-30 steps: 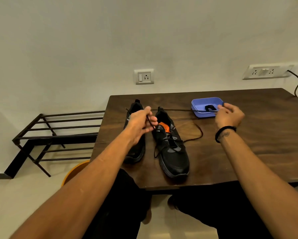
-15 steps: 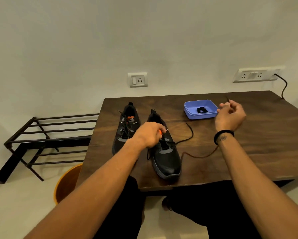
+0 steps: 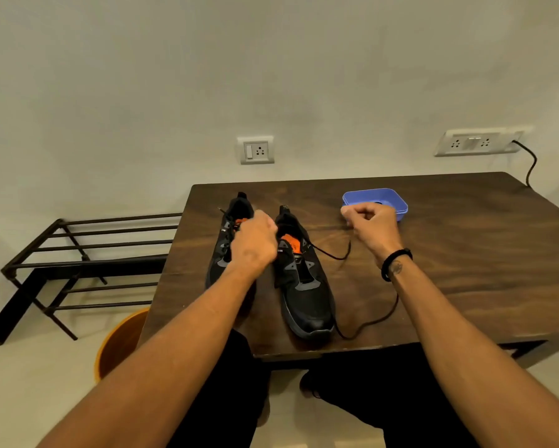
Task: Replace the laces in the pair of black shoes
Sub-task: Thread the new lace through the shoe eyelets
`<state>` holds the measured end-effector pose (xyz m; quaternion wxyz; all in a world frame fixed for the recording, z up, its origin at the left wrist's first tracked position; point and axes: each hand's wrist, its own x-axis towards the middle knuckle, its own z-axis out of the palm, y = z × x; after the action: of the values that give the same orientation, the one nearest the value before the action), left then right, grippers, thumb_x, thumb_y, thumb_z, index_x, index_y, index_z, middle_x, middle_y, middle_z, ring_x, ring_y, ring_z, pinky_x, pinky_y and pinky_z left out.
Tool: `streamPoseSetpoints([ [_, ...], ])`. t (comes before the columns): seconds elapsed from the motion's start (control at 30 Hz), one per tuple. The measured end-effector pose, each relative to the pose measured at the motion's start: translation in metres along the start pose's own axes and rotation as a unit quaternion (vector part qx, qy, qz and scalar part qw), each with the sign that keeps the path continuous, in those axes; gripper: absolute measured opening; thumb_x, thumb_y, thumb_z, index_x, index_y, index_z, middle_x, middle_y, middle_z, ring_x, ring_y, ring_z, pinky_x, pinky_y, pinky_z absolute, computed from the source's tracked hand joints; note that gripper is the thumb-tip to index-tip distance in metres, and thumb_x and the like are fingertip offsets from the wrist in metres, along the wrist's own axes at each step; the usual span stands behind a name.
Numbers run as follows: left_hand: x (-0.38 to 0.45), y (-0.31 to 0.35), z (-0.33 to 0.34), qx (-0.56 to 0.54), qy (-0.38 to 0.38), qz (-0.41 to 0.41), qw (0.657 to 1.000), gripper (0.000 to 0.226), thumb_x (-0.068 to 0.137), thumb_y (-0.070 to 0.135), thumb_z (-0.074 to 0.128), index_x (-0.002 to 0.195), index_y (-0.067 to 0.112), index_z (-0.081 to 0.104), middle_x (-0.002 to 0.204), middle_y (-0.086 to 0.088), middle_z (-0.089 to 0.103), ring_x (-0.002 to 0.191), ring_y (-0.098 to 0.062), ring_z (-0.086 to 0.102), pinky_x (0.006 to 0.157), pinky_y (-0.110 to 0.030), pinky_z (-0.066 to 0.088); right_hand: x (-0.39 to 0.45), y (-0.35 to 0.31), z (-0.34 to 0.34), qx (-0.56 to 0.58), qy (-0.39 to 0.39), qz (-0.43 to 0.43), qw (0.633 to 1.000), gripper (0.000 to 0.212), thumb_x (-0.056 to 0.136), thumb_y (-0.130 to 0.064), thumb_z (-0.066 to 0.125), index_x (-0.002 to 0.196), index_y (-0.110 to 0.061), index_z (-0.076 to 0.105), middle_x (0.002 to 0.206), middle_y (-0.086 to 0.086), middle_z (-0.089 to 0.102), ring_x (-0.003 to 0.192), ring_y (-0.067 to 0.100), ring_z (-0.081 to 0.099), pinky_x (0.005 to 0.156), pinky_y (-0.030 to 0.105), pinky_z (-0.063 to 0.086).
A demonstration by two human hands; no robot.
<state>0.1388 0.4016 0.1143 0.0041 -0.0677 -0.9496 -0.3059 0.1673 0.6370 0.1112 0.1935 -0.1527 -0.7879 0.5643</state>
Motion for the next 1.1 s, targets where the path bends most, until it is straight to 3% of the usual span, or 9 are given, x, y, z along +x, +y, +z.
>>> streamPoseSetpoints([
  [0.07, -0.003, -0.018, -0.019, 0.035, 0.034, -0.081, 0.995, 0.020, 0.099, 0.021, 0.057, 0.117, 0.016, 0.057, 0.113, -0.014, 0.067, 0.103, -0.036, 0.066, 0.093, -0.050, 0.055, -0.016, -0.005, 0.009, -0.007, -0.101, 0.013, 0.995, 0.011, 0.092, -0.020, 0.077, 0.091, -0.009, 0.077, 0.070, -0.002, 0.069, 0.054, 0.000, 0.057, 0.054, 0.017, 0.047],
  [0.13, -0.012, -0.031, -0.035, 0.127, -0.004, -0.138, 0.982, 0.036, 0.094, 0.028, 0.064, 0.127, 0.015, 0.054, 0.123, -0.017, 0.064, 0.114, -0.038, 0.063, 0.095, -0.046, 0.053, -0.034, -0.004, 0.021, -0.042, -0.175, 0.031, 0.983, 0.009, 0.093, -0.015, 0.076, 0.091, -0.007, 0.077, 0.065, -0.002, 0.067, 0.051, 0.002, 0.054, 0.050, 0.016, 0.045],
  [0.27, -0.028, -0.030, -0.039, 0.271, -0.106, -0.165, 0.943, 0.047, 0.095, 0.036, 0.063, 0.137, 0.017, 0.053, 0.134, -0.014, 0.060, 0.123, -0.033, 0.059, 0.095, -0.041, 0.049, -0.057, 0.014, 0.039, -0.204, -0.249, -0.009, 0.947, 0.013, 0.093, -0.014, 0.072, 0.083, -0.018, 0.079, 0.077, -0.002, 0.075, 0.065, 0.008, 0.064, 0.063, 0.023, 0.051],
  [0.4, -0.023, -0.021, -0.029, 0.194, -0.143, -0.094, 0.966, 0.036, 0.090, 0.046, 0.073, 0.117, 0.021, 0.068, 0.121, -0.009, 0.069, 0.113, -0.029, 0.065, 0.097, -0.040, 0.054, -0.061, 0.014, 0.050, -0.279, -0.216, -0.017, 0.936, 0.017, 0.094, -0.010, 0.065, 0.085, -0.014, 0.078, 0.077, -0.007, 0.071, 0.073, 0.006, 0.063, 0.055, 0.014, 0.040],
  [0.5, -0.015, -0.017, -0.016, 0.105, -0.216, -0.003, 0.971, 0.008, 0.092, 0.025, 0.076, 0.100, 0.024, 0.078, 0.104, 0.000, 0.074, 0.105, -0.019, 0.069, 0.093, -0.031, 0.055, -0.063, 0.011, 0.060, -0.319, -0.220, -0.020, 0.922, 0.019, 0.093, -0.009, 0.062, 0.082, -0.014, 0.077, 0.080, -0.001, 0.073, 0.080, 0.016, 0.068, 0.067, 0.030, 0.056],
  [0.63, -0.006, -0.014, 0.004, 0.094, -0.238, 0.058, 0.965, 0.021, 0.091, 0.017, 0.077, 0.112, 0.021, 0.077, 0.107, 0.000, 0.073, 0.103, -0.016, 0.068, 0.095, -0.031, 0.056, -0.065, 0.015, 0.065, -0.380, -0.230, -0.034, 0.895, 0.011, 0.089, -0.021, 0.063, 0.080, -0.023, 0.070, 0.086, 0.000, 0.072, 0.087, 0.026, 0.069, 0.077, 0.044, 0.060],
  [0.8, 0.000, -0.018, 0.010, 0.060, -0.217, 0.060, 0.973, 0.013, 0.087, 0.014, 0.080, 0.097, 0.023, 0.080, 0.091, 0.005, 0.072, 0.093, -0.012, 0.069, 0.088, -0.028, 0.057, -0.058, 0.007, 0.057, -0.404, -0.232, -0.056, 0.883, 0.009, 0.090, -0.023, 0.069, 0.081, -0.025, 0.073, 0.090, 0.000, 0.074, 0.090, 0.024, 0.070, 0.078, 0.043, 0.060],
  [1.03, -0.003, -0.019, 0.012, 0.039, -0.224, 0.035, 0.973, 0.022, 0.089, 0.013, 0.077, 0.074, 0.028, 0.078, 0.088, 0.002, 0.079, 0.085, -0.013, 0.075, 0.085, -0.036, 0.063, -0.071, -0.011, 0.062, -0.519, -0.224, -0.130, 0.815, 0.020, 0.086, -0.022, 0.068, 0.080, -0.016, 0.051, 0.089, 0.008, 0.055, 0.092, 0.037, 0.065, 0.066, 0.036, 0.041],
  [1.1, -0.005, -0.016, 0.013, 0.034, -0.222, 0.036, 0.974, 0.015, 0.090, 0.013, 0.076, 0.080, 0.024, 0.080, 0.091, 0.001, 0.079, 0.088, -0.013, 0.074, 0.088, -0.036, 0.062, -0.074, -0.015, 0.062, -0.526, -0.223, -0.137, 0.809, 0.024, 0.087, -0.023, 0.069, 0.083, -0.014, 0.048, 0.095, 0.011, 0.059, 0.095, 0.038, 0.065, 0.067, 0.037, 0.041],
])
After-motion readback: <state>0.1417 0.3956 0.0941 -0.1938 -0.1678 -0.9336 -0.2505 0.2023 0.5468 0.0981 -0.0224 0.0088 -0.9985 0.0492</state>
